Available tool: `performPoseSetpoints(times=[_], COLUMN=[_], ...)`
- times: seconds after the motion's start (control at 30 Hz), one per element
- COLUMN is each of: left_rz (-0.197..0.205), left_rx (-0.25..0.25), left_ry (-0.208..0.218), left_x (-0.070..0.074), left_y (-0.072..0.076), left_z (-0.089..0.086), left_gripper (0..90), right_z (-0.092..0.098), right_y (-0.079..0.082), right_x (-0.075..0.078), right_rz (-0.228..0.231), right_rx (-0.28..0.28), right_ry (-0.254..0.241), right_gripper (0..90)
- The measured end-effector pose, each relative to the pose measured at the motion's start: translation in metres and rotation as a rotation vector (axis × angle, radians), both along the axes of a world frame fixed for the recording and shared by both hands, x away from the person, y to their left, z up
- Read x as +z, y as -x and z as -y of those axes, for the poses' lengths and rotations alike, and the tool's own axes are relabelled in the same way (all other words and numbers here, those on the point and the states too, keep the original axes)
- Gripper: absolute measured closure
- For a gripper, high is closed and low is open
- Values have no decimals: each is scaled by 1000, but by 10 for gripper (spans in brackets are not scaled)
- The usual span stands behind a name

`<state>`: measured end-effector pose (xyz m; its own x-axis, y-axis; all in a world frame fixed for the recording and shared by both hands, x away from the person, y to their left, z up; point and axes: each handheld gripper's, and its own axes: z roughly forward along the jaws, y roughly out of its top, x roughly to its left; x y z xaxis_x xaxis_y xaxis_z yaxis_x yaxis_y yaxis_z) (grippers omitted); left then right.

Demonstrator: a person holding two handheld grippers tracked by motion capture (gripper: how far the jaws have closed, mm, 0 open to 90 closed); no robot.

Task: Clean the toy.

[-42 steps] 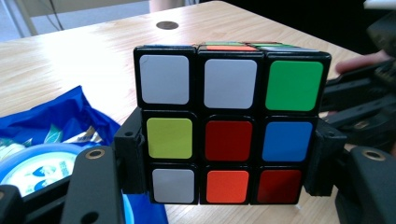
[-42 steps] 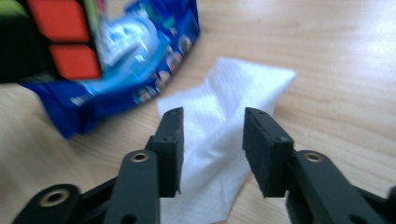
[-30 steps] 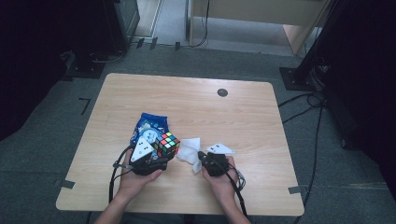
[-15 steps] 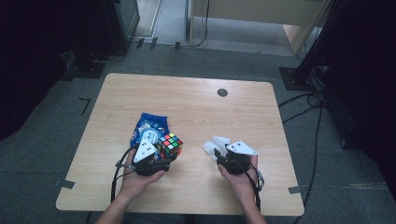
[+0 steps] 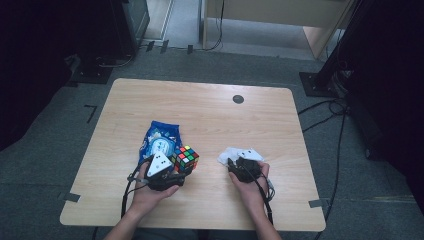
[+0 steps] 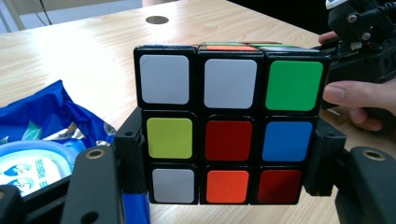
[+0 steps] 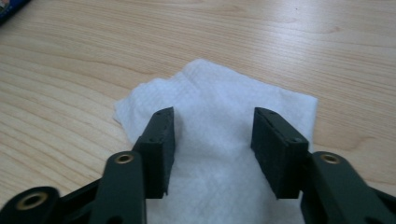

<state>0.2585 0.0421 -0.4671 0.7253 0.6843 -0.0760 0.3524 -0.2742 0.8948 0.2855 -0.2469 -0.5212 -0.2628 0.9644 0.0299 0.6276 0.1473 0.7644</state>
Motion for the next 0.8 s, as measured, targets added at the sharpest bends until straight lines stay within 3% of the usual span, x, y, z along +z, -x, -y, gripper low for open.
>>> performPoseSetpoints(times=[0.2, 0.3, 0.33, 0.37, 0.4, 0.47, 0.6, 0.67, 0.8], left_rz=[-1, 3, 5, 1, -6, -8, 1, 19, 53], left_rx=[-13, -19, -16, -22, -36, -47, -73, -102, -148], left_ry=[7, -8, -13, -17, -18, -29, -42, -49, -73], left_x=[2, 2, 2, 1, 0, -1, -3, -4, -4], left_y=[2, 3, 2, 2, 2, 2, 6, 10, 19], left_z=[3, 4, 4, 4, 5, 7, 14, 19, 28], left_gripper=[339, 339, 340, 340, 340, 340, 340, 340, 340], right_z=[4, 8, 6, 6, 4, -4, -27, -39, -56], right_y=[4, 8, 14, 14, 18, 30, 51, 57, 64], right_x=[0, 6, 17, 17, 26, 49, 82, 89, 92], right_rz=[13, 21, 68, 68, 100, 166, 254, 264, 249], right_rx=[20, 35, 71, 71, 91, 158, 318, 383, 445], right_ry=[22, -47, -100, -100, -124, -204, -291, -305, -330], right_gripper=[877, 895, 896, 896, 896, 896, 895, 893, 893])
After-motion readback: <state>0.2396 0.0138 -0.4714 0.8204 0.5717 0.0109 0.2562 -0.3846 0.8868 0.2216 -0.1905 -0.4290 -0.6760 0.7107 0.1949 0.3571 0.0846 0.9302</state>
